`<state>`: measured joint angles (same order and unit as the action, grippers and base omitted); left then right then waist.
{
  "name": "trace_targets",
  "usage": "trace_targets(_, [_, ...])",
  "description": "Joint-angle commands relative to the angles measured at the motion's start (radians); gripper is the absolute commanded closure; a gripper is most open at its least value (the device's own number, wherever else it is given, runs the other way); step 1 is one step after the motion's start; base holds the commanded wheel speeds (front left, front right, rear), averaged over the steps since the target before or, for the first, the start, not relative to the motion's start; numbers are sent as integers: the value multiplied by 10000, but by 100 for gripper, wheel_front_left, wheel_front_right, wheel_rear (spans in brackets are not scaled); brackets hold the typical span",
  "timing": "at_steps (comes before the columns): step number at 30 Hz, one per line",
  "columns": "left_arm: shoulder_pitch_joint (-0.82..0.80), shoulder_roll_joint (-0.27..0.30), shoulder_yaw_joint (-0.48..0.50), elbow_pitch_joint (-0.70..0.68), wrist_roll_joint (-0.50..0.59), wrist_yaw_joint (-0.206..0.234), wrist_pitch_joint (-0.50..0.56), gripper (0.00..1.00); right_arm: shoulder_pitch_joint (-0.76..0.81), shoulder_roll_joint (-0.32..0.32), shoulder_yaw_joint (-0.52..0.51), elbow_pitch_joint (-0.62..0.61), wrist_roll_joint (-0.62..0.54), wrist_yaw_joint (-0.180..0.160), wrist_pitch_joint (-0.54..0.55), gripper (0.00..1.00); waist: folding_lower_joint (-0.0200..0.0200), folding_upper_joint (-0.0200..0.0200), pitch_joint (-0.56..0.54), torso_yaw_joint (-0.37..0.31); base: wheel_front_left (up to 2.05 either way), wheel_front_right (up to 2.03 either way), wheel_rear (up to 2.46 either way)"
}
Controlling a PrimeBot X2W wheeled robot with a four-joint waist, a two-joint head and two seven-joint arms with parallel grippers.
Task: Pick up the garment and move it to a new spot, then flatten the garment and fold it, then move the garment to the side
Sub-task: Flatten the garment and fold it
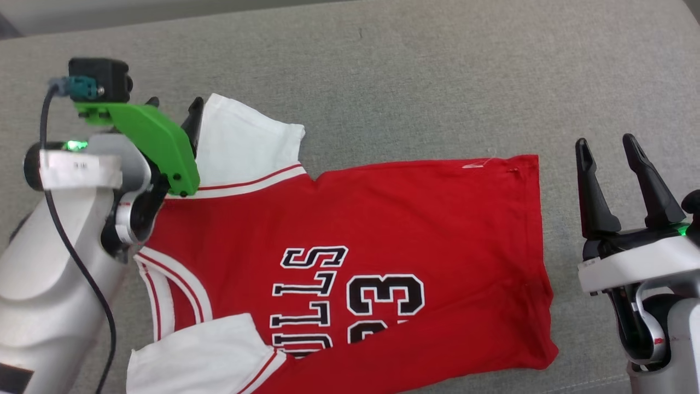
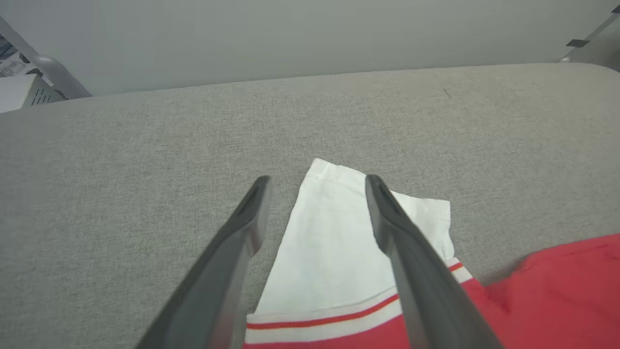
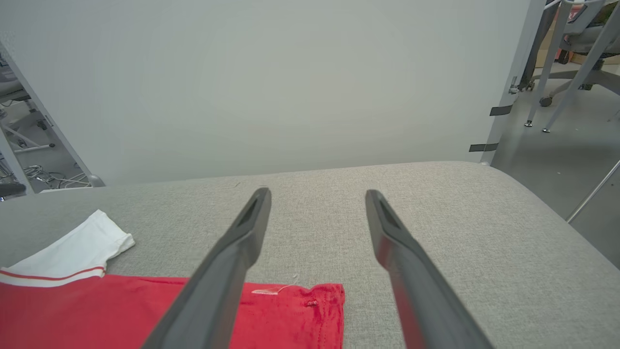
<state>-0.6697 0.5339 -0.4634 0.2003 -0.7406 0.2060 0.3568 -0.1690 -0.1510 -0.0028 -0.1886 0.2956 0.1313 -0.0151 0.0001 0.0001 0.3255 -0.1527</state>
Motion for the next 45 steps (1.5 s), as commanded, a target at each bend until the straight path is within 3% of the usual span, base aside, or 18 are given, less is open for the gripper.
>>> trace_targets(1, [-561, 131, -128, 312, -135, -261, 493, 0, -226, 47, 93, 127, 119, -6, -127, 0, -1, -1, 752, -694, 0, 0, 0])
trace_targets(9, [-2266, 657, -729, 1713, -461, -1039, 3371, 0, -623, 82, 411, 693, 431, -6, -569, 0, -1, -1, 1454, -1301, 0, 0, 0])
trace_targets(15, [-2738, 861, -1094, 2325, -291, -1109, 4313, 0, -786, 44, 532, 1044, 613, -6, -731, 0, -1, -1, 1825, -1519, 0, 0, 0])
trace_targets(21, [-2496, 697, -1467, 3018, -617, -1008, 5634, 0, -908, -51, 578, 1257, 779, -6, -846, 0, -1, -1, 1983, -1586, 0, 0, 0])
trace_targets(23, [-2398, 616, -1507, 3072, -731, -896, 5903, 100, -928, -99, 550, 1303, 835, -6, -852, 0, -1, -1, 2001, -1572, 0, 0, 0])
trace_targets(29, [-2270, 447, -1455, 3030, -840, -739, 5756, 100, -1026, -409, 567, 1466, 1139, -6, -533, 0, -1, -1, 1880, -1444, 0, 0, 0])
trace_targets(35, [-2485, 368, -1213, 2964, -803, -648, 5087, 100, -1339, -1188, 655, 1893, 1795, -6, 570, 0, -1, -1, 1501, -1158, 0, 0, 0])
trace_targets(45, [-2801, -181, -1161, 2712, -713, -718, 4123, 100, -2124, -2505, 1428, 2747, 3348, -6, 4283, 0, -1, -1, 1057, -175, 0, 0, 0])
